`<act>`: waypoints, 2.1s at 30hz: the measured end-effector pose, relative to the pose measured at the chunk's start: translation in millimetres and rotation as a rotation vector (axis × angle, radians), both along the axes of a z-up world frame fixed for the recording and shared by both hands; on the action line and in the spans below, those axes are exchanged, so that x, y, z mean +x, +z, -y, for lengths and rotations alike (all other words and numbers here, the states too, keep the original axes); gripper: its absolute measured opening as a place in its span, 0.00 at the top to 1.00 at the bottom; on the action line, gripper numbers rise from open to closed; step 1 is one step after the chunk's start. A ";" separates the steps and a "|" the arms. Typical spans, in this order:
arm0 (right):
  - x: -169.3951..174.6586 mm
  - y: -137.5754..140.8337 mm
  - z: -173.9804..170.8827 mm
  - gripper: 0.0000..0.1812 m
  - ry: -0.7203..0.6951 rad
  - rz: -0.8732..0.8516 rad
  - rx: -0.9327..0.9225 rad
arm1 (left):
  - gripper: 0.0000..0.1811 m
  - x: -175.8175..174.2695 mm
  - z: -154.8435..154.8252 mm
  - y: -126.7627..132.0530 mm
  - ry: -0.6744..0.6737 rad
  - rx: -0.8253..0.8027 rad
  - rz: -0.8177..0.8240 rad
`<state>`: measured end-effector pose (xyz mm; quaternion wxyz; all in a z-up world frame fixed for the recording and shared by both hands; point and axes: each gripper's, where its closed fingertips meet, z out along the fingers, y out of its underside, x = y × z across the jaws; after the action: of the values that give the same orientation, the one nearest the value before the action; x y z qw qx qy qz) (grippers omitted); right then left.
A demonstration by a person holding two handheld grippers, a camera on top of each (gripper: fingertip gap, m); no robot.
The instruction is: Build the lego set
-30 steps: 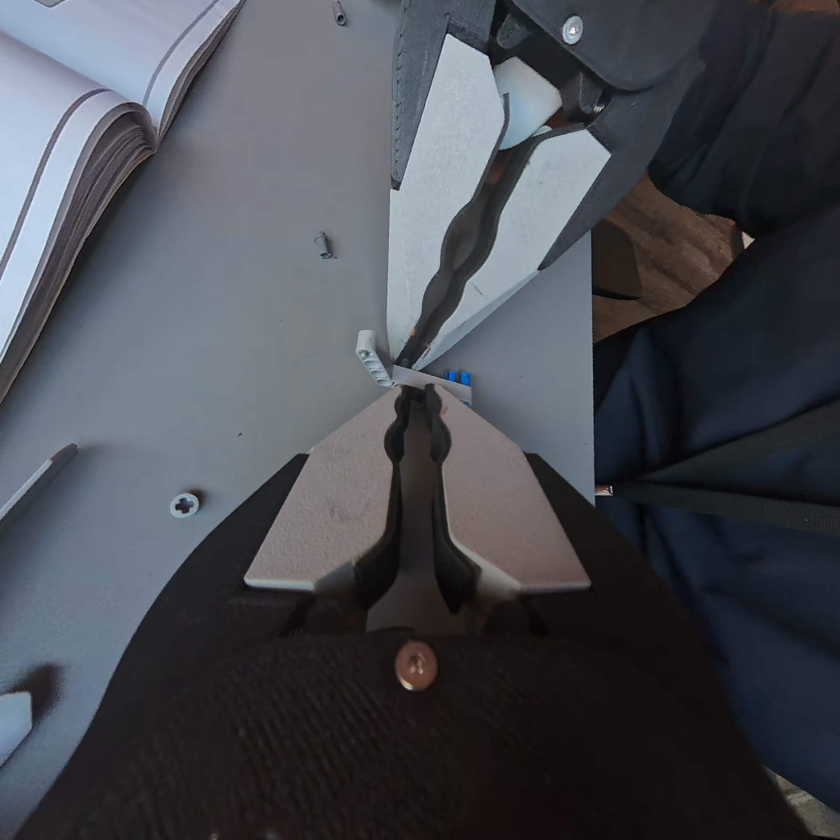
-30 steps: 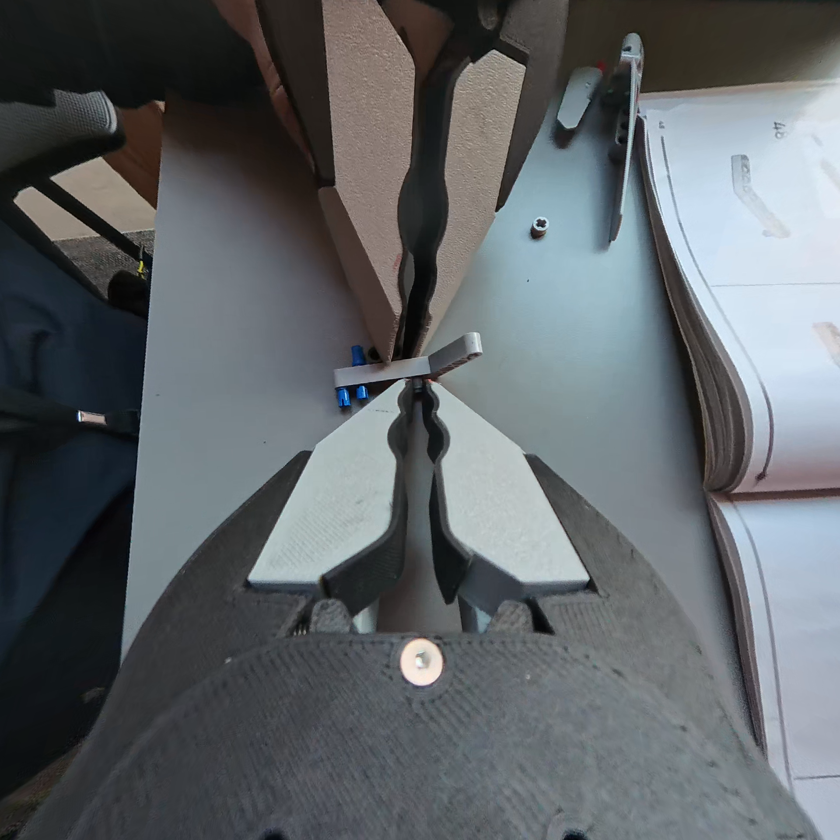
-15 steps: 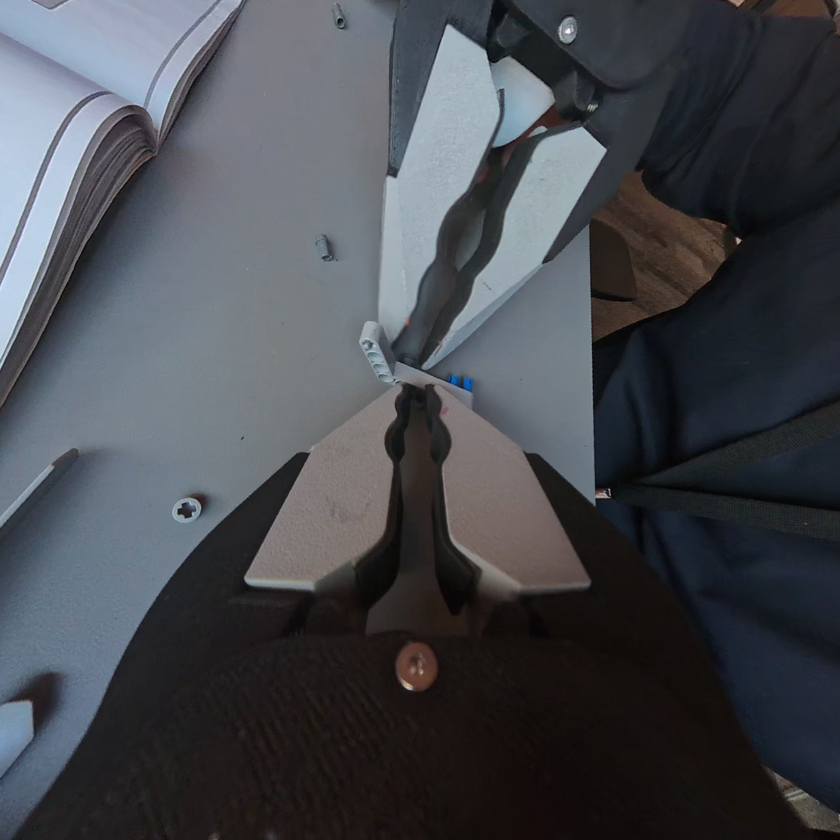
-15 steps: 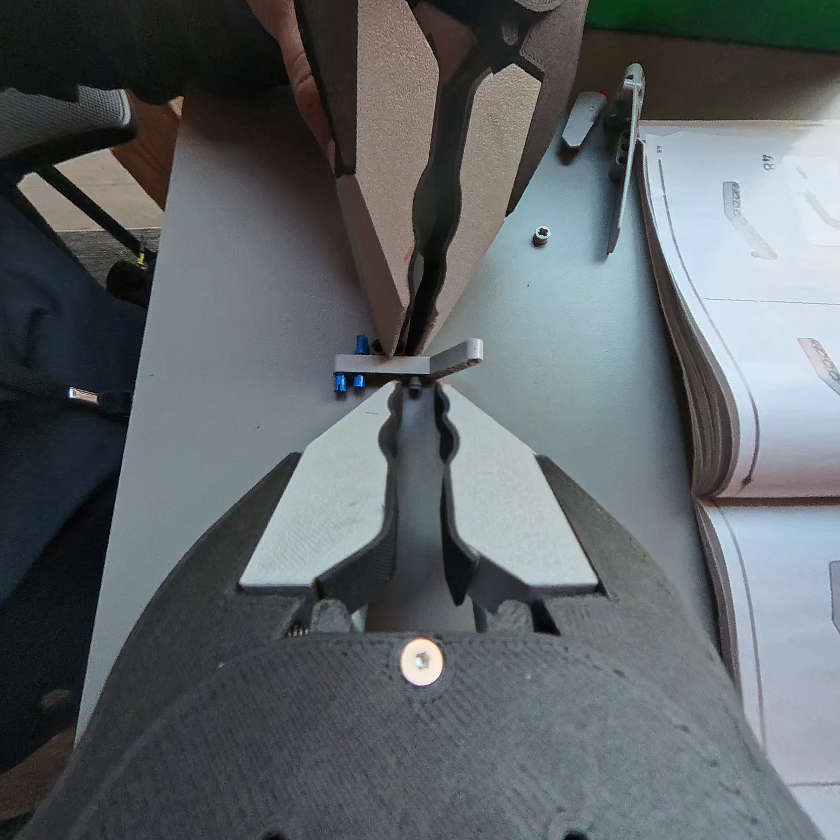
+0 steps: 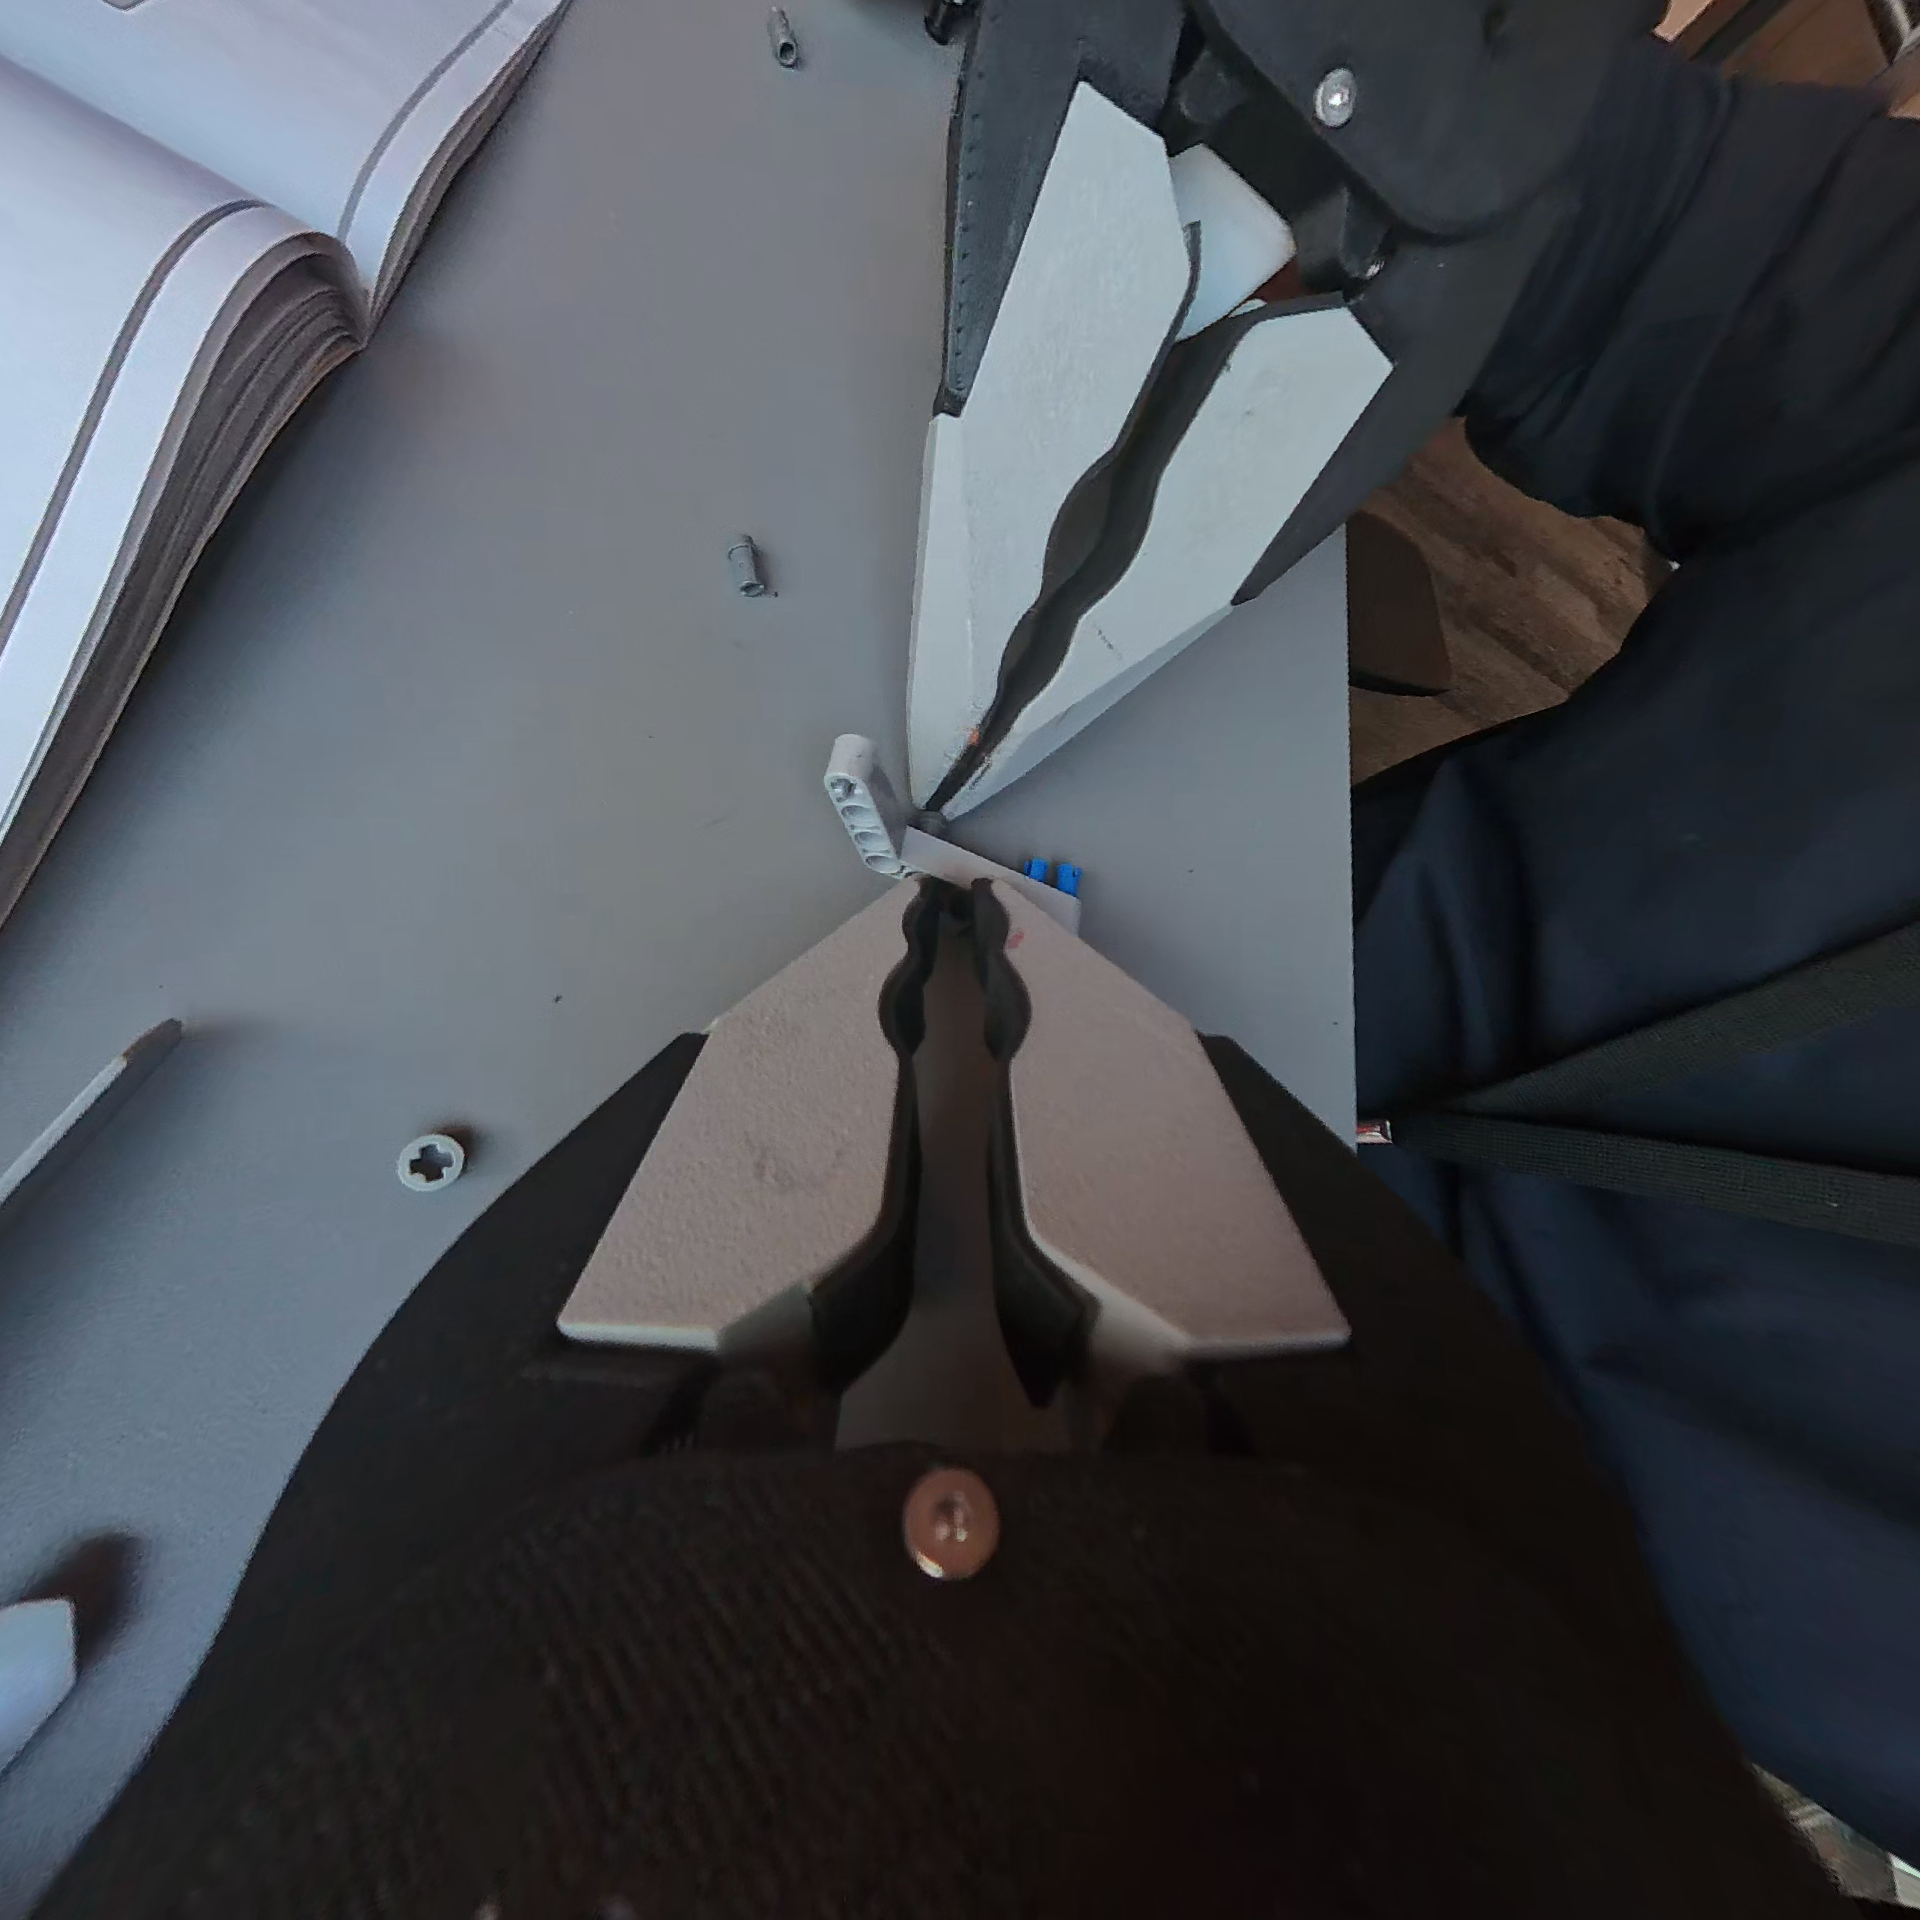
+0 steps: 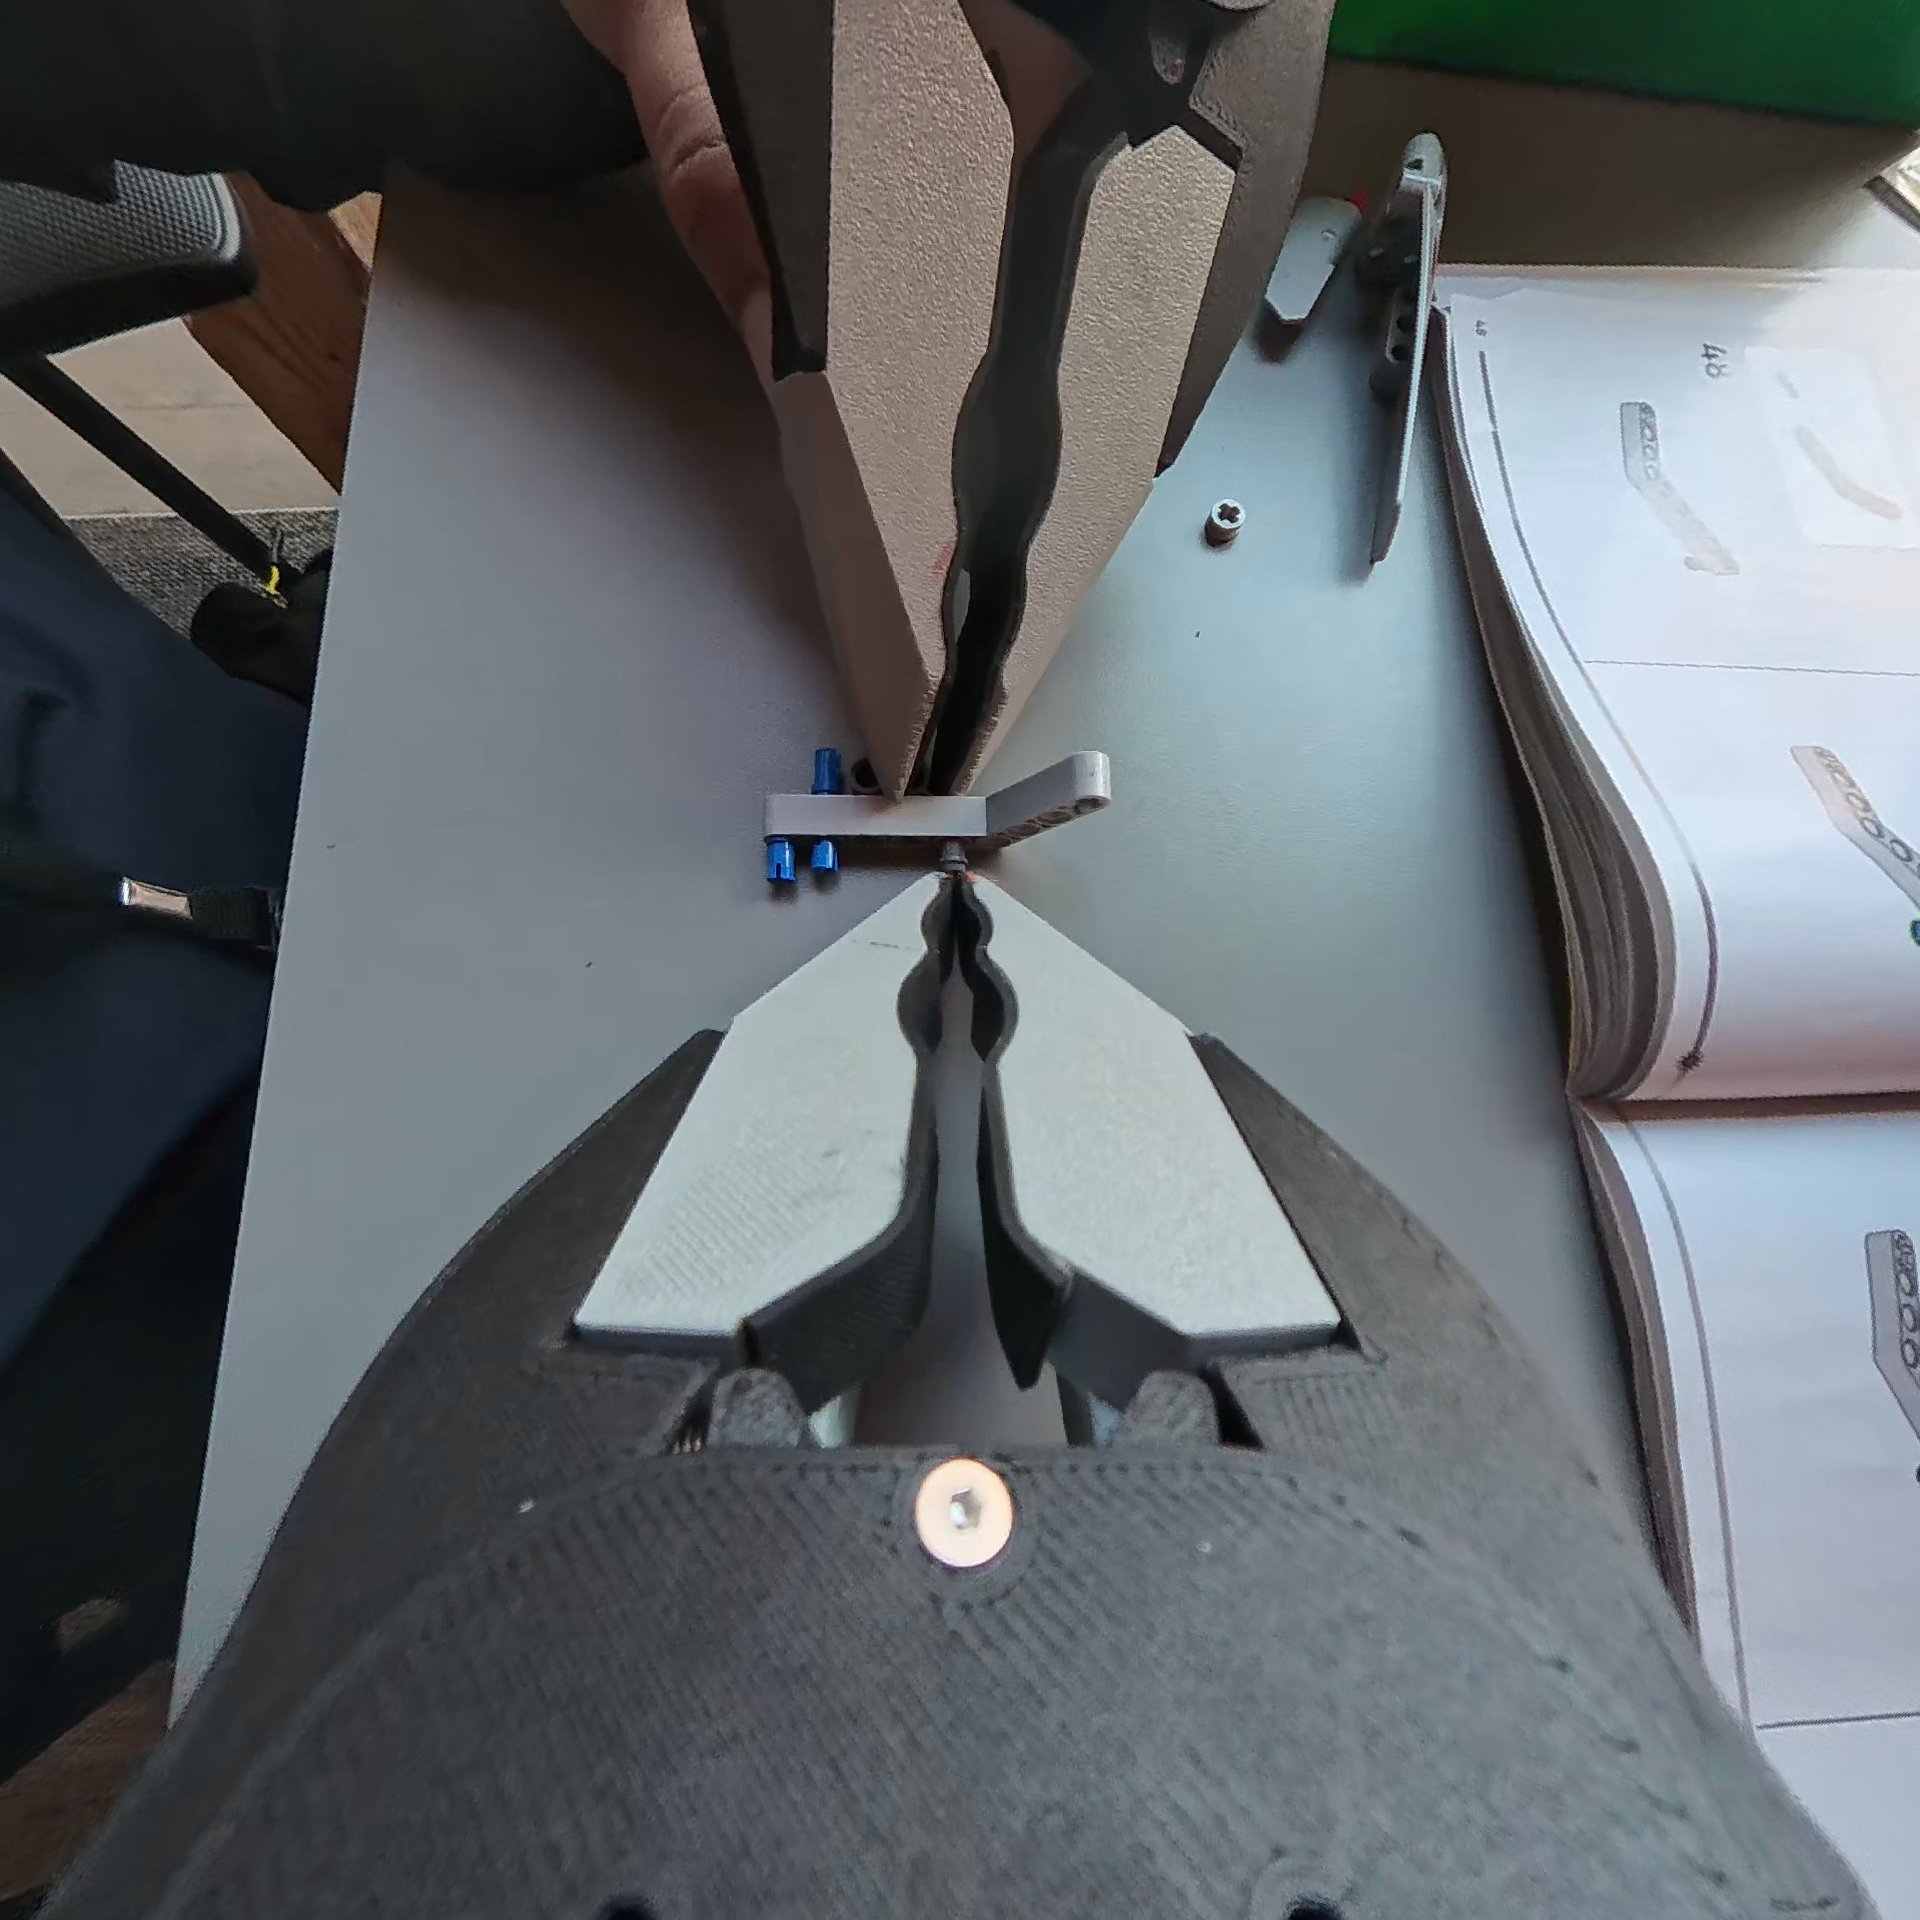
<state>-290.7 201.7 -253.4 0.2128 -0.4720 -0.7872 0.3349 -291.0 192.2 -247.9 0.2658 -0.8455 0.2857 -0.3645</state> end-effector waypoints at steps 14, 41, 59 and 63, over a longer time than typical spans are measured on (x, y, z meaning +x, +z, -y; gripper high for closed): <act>0.6 -0.1 -3.4 1.00 0.008 -0.005 0.000 | 0.92 -5.7 -0.5 1.5 0.025 0.051 -0.032; -1.7 0.1 6.3 1.00 0.044 -0.005 0.010 | 0.96 -3.8 1.6 -1.1 0.003 0.054 -0.054; 5.1 0.3 9.5 1.00 0.050 0.026 -0.039 | 0.99 -1.8 2.7 -0.5 -0.009 0.057 -0.050; 3.3 0.1 10.8 1.00 0.048 0.022 -0.026 | 1.00 -0.7 2.2 -0.5 -0.008 0.058 -0.050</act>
<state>-287.4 190.9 -253.3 0.1898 -0.4595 -0.7961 0.3451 -291.7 190.0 -248.4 0.2813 -0.8452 0.3062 -0.3357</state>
